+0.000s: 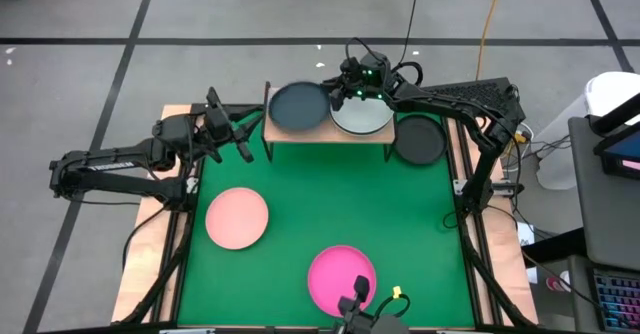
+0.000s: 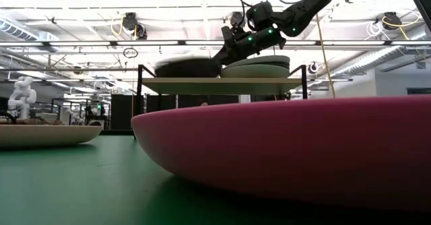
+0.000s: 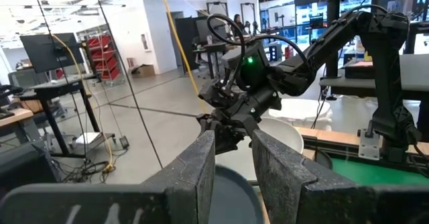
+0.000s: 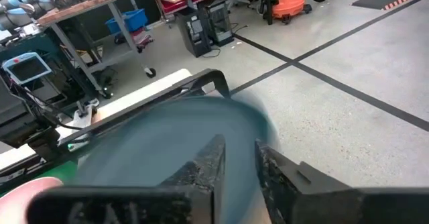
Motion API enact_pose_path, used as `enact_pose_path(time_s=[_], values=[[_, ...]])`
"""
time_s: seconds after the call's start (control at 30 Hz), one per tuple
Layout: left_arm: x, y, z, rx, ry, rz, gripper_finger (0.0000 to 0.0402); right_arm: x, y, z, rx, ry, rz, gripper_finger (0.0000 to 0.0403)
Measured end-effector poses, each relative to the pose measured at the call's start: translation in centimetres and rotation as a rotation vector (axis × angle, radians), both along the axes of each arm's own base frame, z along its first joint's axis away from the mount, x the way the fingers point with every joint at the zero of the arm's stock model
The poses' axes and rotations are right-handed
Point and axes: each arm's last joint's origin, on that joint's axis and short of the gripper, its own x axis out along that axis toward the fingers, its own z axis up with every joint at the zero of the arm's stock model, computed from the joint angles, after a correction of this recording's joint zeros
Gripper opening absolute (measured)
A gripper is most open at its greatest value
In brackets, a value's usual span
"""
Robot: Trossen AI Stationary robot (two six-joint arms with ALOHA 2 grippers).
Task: Place and stack plates onto a shelf
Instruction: Put the dark blue plate on the shelf, then stack the light brown plate on top of the dark blue plate on the shelf
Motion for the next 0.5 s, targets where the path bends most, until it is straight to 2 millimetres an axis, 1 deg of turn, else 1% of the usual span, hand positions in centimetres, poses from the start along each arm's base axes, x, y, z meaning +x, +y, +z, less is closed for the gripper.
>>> enact_pose_path(time_s=[0.13, 0.3, 0.4, 0.5], values=[[0.0, 0.0, 0.0, -0.001, -0.001, 0.000, 0.0108, 0.0, 0.0, 0.0, 0.002, 0.002, -0.002, 0.0088], [0.0, 0.0, 0.0, -0.002, -0.001, -0.001, 0.0108, 0.0, 0.0, 0.1, -0.006, -0.007, 0.000, 0.0099], [0.0, 0.0, 0.0, -0.002, -0.001, -0.001, 0.0108, -0.1, 0.5, 1.0, -0.055, -0.016, 0.018, 0.0100], [0.0, 0.0, -0.1, -0.003, 0.004, -0.002, 0.0108, -0.4, 1.6, 2.8, -0.138, -0.025, 0.049, 0.0100]])
